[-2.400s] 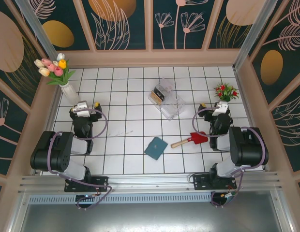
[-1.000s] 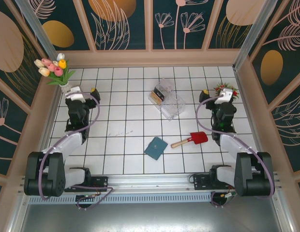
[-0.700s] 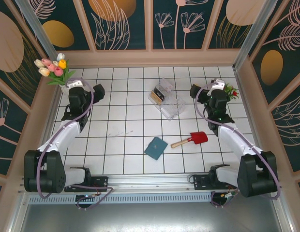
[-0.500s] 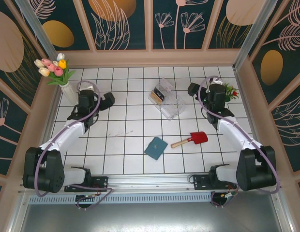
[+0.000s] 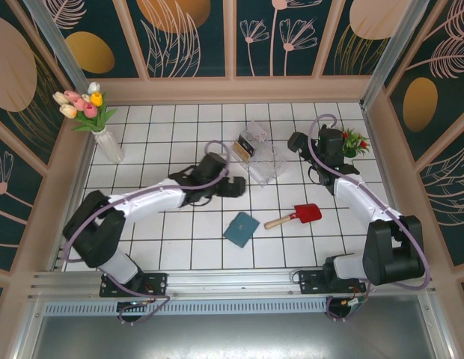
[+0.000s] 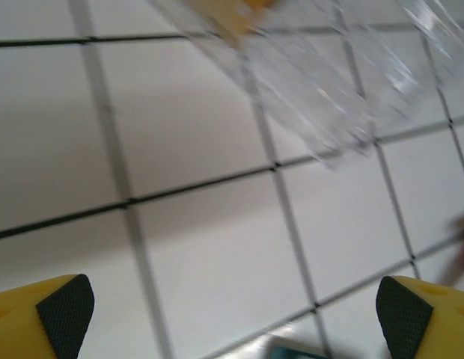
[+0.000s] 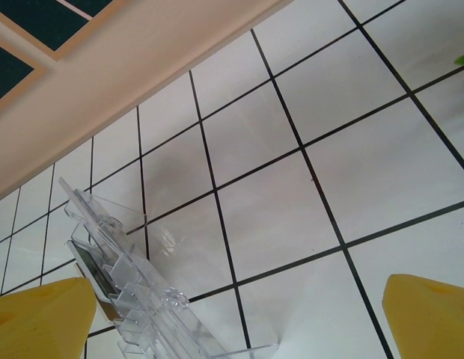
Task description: Take the credit cards out of the card holder
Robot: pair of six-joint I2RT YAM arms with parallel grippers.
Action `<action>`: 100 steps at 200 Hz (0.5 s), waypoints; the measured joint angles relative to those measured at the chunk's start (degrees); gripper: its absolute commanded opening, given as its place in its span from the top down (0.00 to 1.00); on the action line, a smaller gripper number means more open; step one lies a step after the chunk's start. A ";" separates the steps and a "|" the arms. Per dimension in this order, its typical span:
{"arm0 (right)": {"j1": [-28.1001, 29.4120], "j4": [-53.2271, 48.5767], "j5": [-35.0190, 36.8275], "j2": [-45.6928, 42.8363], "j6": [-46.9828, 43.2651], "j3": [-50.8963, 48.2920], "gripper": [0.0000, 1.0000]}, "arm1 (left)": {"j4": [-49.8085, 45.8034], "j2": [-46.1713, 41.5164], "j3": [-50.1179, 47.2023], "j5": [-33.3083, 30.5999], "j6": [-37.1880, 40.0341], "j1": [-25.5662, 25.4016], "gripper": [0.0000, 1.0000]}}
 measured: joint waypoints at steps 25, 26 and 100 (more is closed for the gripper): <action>0.00 -0.15 0.92 0.00 0.42 0.00 0.01 | -5.68 5.86 6.91 -0.79 1.42 -6.12 0.01; 0.00 -0.15 0.96 0.00 0.42 0.00 0.01 | -6.01 6.16 7.17 -0.81 1.46 -6.34 0.02; 0.00 -0.85 2.10 0.00 0.61 -0.02 0.01 | -18.62 12.70 11.58 2.14 7.23 -11.15 0.01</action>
